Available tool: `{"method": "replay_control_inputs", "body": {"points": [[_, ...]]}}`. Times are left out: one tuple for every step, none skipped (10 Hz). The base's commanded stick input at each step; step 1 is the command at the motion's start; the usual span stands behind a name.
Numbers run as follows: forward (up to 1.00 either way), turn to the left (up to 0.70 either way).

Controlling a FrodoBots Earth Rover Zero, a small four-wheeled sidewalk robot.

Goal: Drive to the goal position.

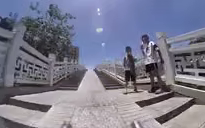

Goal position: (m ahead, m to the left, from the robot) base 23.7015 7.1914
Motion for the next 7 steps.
{"method": "replay_control_inputs", "body": {"points": [[0.45, 0.23], [0.45, 0.04], [0.45, 0.00], [0.45, 0.00], [0.45, 0.00], [0.45, 0.00], [0.45, 0.00]]}}
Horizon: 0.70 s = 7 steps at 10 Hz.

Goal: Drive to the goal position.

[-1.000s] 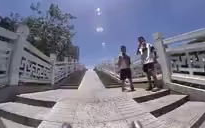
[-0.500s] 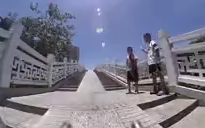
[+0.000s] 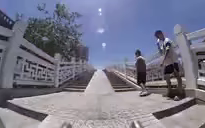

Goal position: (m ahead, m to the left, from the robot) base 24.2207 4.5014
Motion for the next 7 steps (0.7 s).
{"method": "replay_control_inputs", "body": {"points": [[0.45, 0.00], [0.45, 0.00], [0.45, 0.00], [0.45, 0.00], [0.45, 0.00], [0.45, 0.00], [0.45, 0.00]]}}
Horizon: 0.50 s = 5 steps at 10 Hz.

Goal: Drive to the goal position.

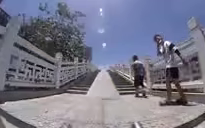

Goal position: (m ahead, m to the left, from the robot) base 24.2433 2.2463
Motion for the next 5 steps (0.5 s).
{"method": "replay_control_inputs", "body": {"points": [[0.45, 0.00], [0.45, 0.00], [0.45, 0.00], [0.45, 0.00], [0.45, 0.00]]}}
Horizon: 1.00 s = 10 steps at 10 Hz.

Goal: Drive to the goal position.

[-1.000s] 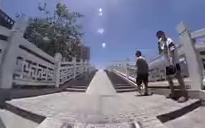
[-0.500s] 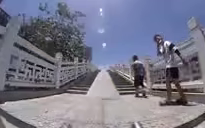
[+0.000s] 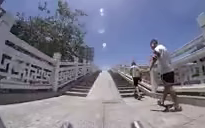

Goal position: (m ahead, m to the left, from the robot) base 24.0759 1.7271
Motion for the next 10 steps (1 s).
{"method": "replay_control_inputs", "body": {"points": [[0.45, 0.00], [0.45, 0.00], [0.45, 0.00], [0.48, 0.00], [0.70, 0.00], [0.70, 0.00], [0.70, 0.00], [0.70, 0.00], [0.70, 0.00], [0.70, 0.00]]}}
